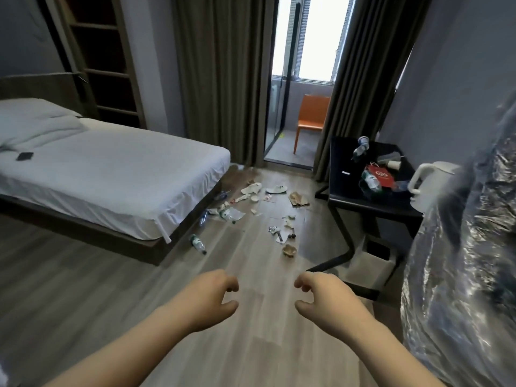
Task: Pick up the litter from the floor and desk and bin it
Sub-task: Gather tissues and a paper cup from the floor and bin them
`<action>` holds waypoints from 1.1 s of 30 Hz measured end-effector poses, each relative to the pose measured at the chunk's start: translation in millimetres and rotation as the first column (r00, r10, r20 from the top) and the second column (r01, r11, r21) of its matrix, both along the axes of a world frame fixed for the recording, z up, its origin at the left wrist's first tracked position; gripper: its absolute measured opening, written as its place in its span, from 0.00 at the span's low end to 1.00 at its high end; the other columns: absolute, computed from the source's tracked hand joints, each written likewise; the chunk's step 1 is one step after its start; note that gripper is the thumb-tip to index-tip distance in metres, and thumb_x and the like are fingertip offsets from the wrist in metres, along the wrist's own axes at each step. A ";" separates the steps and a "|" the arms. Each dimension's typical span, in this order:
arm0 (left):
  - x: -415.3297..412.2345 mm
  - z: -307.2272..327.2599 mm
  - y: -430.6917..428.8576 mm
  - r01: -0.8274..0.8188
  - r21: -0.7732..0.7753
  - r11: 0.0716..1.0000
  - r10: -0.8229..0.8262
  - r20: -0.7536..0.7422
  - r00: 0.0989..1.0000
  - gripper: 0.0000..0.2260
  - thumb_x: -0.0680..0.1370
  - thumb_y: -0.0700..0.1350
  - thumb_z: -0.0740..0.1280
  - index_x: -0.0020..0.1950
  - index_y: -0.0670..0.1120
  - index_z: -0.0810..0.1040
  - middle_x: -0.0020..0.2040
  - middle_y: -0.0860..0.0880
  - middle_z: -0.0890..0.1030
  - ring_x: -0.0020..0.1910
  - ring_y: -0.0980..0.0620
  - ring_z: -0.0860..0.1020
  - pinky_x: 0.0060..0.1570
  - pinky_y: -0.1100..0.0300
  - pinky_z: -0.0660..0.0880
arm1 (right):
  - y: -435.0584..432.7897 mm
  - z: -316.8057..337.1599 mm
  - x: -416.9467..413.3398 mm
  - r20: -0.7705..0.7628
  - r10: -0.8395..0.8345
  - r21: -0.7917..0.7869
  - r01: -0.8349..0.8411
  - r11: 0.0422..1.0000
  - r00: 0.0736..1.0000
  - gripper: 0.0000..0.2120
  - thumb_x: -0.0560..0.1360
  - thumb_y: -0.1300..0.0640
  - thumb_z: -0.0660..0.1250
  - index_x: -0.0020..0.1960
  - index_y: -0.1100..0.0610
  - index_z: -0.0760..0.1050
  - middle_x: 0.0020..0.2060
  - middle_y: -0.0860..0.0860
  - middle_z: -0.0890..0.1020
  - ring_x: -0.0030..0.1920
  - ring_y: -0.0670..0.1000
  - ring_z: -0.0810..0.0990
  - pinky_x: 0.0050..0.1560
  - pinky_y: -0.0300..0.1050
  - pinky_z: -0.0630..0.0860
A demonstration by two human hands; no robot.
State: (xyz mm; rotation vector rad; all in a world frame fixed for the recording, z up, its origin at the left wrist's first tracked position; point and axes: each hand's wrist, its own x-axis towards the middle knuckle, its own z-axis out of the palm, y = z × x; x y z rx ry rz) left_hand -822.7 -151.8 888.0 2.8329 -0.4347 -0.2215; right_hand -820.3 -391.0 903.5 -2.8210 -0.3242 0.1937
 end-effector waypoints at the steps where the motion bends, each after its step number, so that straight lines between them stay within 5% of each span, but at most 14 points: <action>1: 20.1 -1.6 4.2 0.006 -0.002 1.000 -0.006 -0.001 1.000 0.16 0.77 0.53 0.63 0.63 0.50 0.75 0.58 0.53 0.76 0.56 0.55 0.75 0.54 0.63 0.70 | 4.8 -2.2 19.0 0.001 -0.006 -0.002 0.006 1.000 1.000 0.19 0.73 0.50 0.64 0.64 0.48 0.73 0.58 0.46 0.78 0.59 0.47 0.75 0.53 0.40 0.72; 15: 260.5 -19.9 48.6 0.111 -0.010 0.994 -0.112 -0.061 0.992 0.16 0.77 0.53 0.63 0.63 0.50 0.75 0.59 0.52 0.77 0.58 0.53 0.75 0.53 0.61 0.70 | 49.6 -36.0 231.7 -0.110 -0.157 0.004 0.158 0.987 0.982 0.19 0.72 0.49 0.66 0.63 0.47 0.74 0.55 0.44 0.79 0.57 0.44 0.76 0.55 0.40 0.75; 33: 558.0 -33.8 -15.3 0.062 0.020 0.998 -0.059 -0.130 0.990 0.15 0.77 0.52 0.64 0.61 0.50 0.76 0.57 0.52 0.77 0.55 0.54 0.76 0.55 0.62 0.73 | -38.0 -61.1 529.5 -0.199 -0.183 0.050 0.196 0.979 0.963 0.17 0.71 0.54 0.66 0.60 0.49 0.76 0.54 0.49 0.79 0.58 0.49 0.77 0.54 0.41 0.74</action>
